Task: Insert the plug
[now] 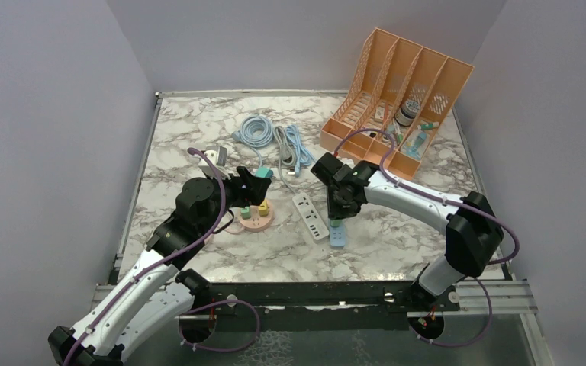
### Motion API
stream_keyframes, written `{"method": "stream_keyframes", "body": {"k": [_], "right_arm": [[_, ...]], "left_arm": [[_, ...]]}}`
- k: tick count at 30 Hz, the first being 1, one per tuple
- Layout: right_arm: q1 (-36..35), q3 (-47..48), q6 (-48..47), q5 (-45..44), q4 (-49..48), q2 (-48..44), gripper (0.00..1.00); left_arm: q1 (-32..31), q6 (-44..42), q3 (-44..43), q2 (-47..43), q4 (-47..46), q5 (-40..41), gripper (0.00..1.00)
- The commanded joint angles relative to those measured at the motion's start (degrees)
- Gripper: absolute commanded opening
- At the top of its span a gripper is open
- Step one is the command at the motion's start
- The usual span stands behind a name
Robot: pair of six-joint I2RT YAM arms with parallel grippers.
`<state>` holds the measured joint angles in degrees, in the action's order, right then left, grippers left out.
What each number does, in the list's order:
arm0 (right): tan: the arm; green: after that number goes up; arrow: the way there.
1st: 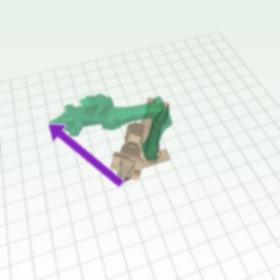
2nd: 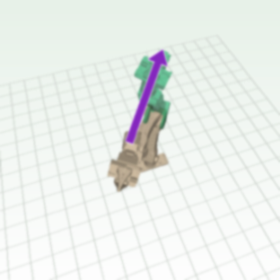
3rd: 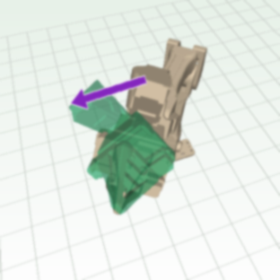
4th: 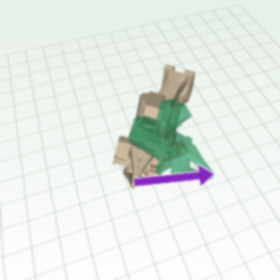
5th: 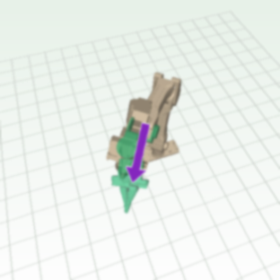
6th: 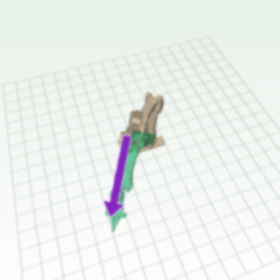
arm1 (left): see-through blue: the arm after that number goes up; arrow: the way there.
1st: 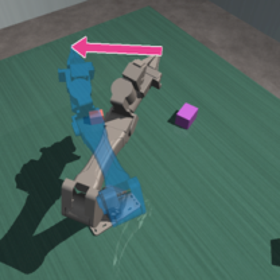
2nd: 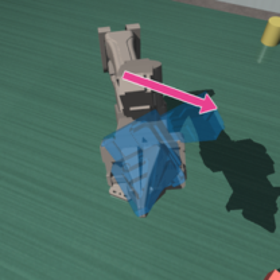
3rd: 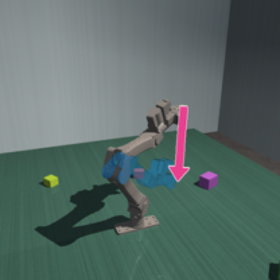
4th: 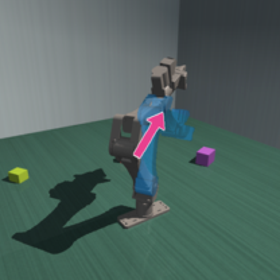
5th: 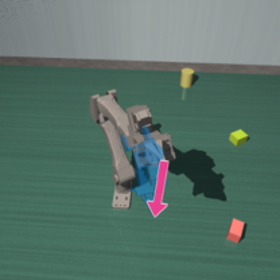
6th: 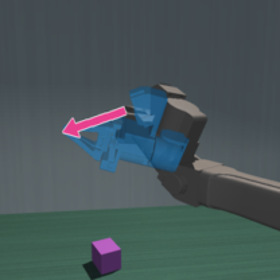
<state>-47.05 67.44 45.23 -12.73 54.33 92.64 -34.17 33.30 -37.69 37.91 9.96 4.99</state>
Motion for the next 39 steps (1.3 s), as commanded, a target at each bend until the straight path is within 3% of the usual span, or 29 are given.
{"method": "stream_keyframes", "body": {"k": [1, 13, 18, 26, 30, 34, 39], "right_arm": [[-0.2, -4.4, 1.7, -3.3, -4.6, 8.0, 0.01], [-3.4, -7.7, 8.9, -9.2, -5.5, 2.2, 0.02], [-4.5, -8.4, 15.0, -14.5, -0.8, 1.8, 0.02], [-4.8, -6.7, 16.1, -20.9, 4.1, 3.3, 0.01], [-4.8, -7.8, 3.0, -9.2, -7.4, 2.3, 0.01], [-4.8, -10.0, -2.6, 1.7, -15.6, -0.6, 0.02], [-4.8, -10.9, 0.5, -2.6, -12.7, -0.9, 0.07]], "left_arm": [[0.3, -0.1, 0.0, -0.6, -0.2, 0.0, 0.77], [0.3, -0.1, 0.1, -0.3, -0.4, -0.2, 0.77], [0.3, 0.1, 0.1, -0.2, -0.3, -0.4, 0.77], [0.3, 0.1, 0.2, -0.2, -0.4, -0.3, 0.77], [0.3, 0.0, 0.2, -0.2, -0.4, -0.3, 0.77], [0.3, 0.0, 0.1, -0.1, -0.2, -0.2, 0.77], [0.3, 0.1, 0.0, -0.2, -0.2, -0.3, 0.77]]}}
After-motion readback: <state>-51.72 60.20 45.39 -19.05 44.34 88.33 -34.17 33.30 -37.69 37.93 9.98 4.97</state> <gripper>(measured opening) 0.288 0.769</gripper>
